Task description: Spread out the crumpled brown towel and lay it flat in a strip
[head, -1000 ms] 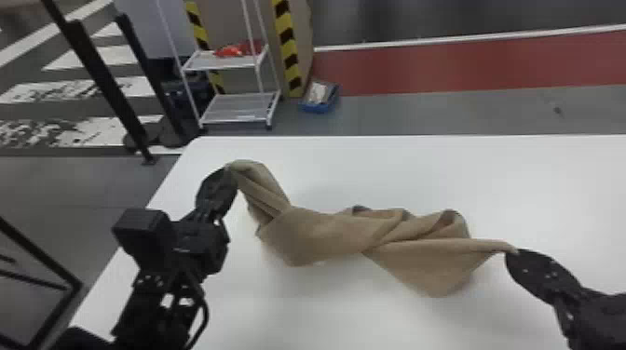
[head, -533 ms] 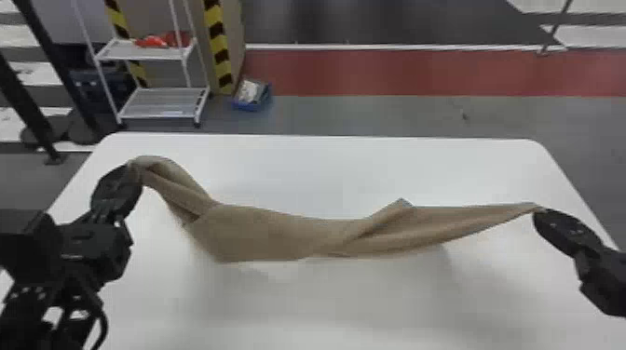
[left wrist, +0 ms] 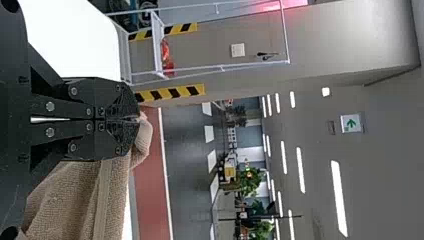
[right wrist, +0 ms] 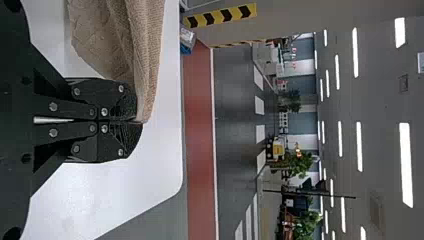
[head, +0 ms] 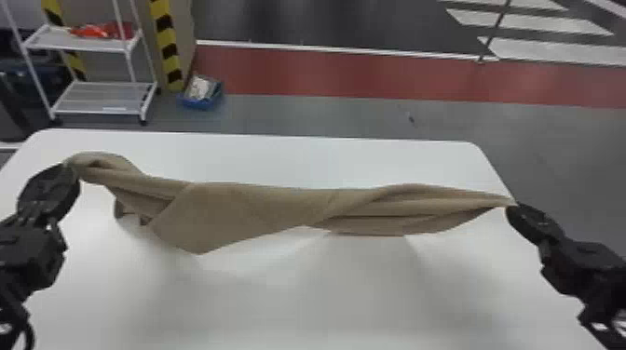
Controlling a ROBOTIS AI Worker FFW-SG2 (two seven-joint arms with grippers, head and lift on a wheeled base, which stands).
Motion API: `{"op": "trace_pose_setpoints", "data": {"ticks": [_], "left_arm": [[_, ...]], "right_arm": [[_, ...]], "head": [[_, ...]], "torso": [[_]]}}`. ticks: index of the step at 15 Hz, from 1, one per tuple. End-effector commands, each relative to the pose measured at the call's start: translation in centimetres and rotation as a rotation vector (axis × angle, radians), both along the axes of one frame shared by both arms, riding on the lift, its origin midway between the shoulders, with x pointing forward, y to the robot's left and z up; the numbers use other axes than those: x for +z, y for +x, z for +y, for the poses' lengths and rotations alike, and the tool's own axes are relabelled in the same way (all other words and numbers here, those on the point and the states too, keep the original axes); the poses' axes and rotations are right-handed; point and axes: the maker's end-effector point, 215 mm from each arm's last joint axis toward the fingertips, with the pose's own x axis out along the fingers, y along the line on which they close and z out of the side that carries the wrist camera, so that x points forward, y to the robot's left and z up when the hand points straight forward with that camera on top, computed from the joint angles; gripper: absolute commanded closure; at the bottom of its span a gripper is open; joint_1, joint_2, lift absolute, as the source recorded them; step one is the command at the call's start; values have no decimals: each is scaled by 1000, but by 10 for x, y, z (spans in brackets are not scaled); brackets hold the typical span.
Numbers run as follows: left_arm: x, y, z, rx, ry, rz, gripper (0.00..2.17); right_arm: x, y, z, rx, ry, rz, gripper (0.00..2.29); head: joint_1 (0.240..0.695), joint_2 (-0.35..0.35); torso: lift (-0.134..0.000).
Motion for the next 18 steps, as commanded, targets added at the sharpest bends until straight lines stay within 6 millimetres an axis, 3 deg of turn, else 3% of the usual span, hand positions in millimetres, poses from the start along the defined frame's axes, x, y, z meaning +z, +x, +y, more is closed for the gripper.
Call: {"op": "trace_pose_setpoints", "data": {"ticks": [1, 4, 6, 8, 10, 11, 13, 15, 16, 18], "left_arm": [[-3, 7, -2, -4, -3, 9, 1379], [-6, 26, -16, -28, -10, 6, 1379], [-7, 47, -20, -32, -16, -2, 1379], [-2, 68, -14, -20, -14, -16, 1379], [5, 85, -8, -8, -8, -9, 1379], [10, 85, -9, -12, -4, -14, 1379], [-6, 74, -14, -17, -6, 35, 1379], [-29, 59, -22, -37, -1, 79, 1379], [-38, 54, -27, -56, 14, 96, 1379], [-52, 50, -35, -80, 35, 120, 1382]], "right_arm": [[-14, 23, 4, 1, -8, 25, 1480], [-14, 62, 25, 31, -28, 12, 1480], [-9, 99, 22, 8, -48, -13, 1477], [17, 139, 16, -14, -46, -106, 1480], [63, 176, 11, -24, -44, -243, 1477], [77, 185, 11, -10, -47, -268, 1477], [56, 163, 29, 75, -52, -232, 1477], [5, 106, 36, 123, -63, -147, 1463], [-20, 82, 39, 142, -69, -117, 1453], [-69, 32, 38, 160, -122, -51, 984]], "head": [[695, -128], [695, -120], [695, -112], [695, -108], [695, -105], [650, -99], [610, -93], [607, -85], [646, -83], [695, -91]], "torso": [[-124], [-124], [-124], [-124], [-124], [-124], [-124], [-124], [-124], [-124]]}}
